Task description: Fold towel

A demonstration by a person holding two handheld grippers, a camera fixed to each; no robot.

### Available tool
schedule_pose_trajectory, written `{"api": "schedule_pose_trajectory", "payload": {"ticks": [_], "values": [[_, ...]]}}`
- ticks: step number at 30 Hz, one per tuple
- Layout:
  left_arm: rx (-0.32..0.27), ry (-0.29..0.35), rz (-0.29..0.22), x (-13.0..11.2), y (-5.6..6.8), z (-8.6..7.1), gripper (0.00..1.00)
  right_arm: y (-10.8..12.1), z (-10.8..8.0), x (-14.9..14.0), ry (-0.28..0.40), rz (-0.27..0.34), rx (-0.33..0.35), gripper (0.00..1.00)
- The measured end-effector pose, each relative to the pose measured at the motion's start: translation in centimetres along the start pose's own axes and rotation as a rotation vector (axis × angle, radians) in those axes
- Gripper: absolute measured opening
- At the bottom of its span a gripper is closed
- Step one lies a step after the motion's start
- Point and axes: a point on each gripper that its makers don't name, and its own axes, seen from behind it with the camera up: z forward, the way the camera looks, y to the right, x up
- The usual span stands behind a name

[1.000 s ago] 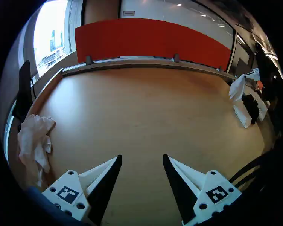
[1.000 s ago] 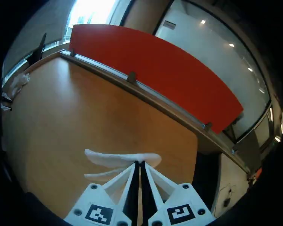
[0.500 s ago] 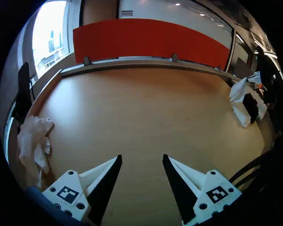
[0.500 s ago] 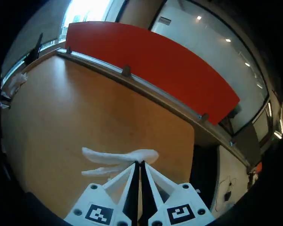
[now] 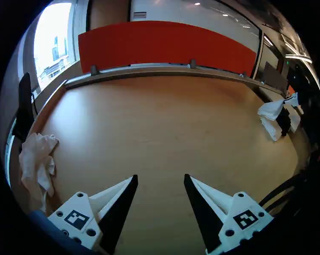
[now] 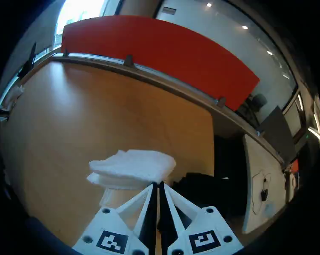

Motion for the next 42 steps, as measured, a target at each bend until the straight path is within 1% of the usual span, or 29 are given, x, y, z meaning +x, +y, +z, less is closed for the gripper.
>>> {"api": "schedule_pose_trajectory", "payload": {"ticks": [3, 9, 14, 24, 36, 42], "values": [[0.002, -0.001, 0.002, 0.0, 0.0, -0.1, 0.8, 0.1, 0.0, -1.7, -0.02, 0.021, -0.003, 0.04], [0.003, -0.001, 0.004, 0.0, 0.0, -0.2, 0.8, -0.1, 0.0, -4.5, -0.054, 0.041, -0.008, 0.04], [0.006, -0.002, 0.007, 0.0, -0.1, -0.3, 0.79, -0.2, 0.2, -6.2, -0.077, 0.058, -0.011, 0.04], [0.013, -0.005, 0.011, -0.1, -0.6, -0.5, 0.8, -0.4, 1.1, -9.5, -0.129, 0.116, -0.01, 0.04], [0.017, -0.01, 0.012, -0.1, -0.7, -0.5, 0.8, -0.3, 1.8, -12.4, -0.2, 0.146, -0.004, 0.04], [0.019, -0.013, 0.012, -0.2, -0.8, -0.6, 0.8, -0.4, 2.2, -13.2, -0.223, 0.158, -0.006, 0.04]]}}
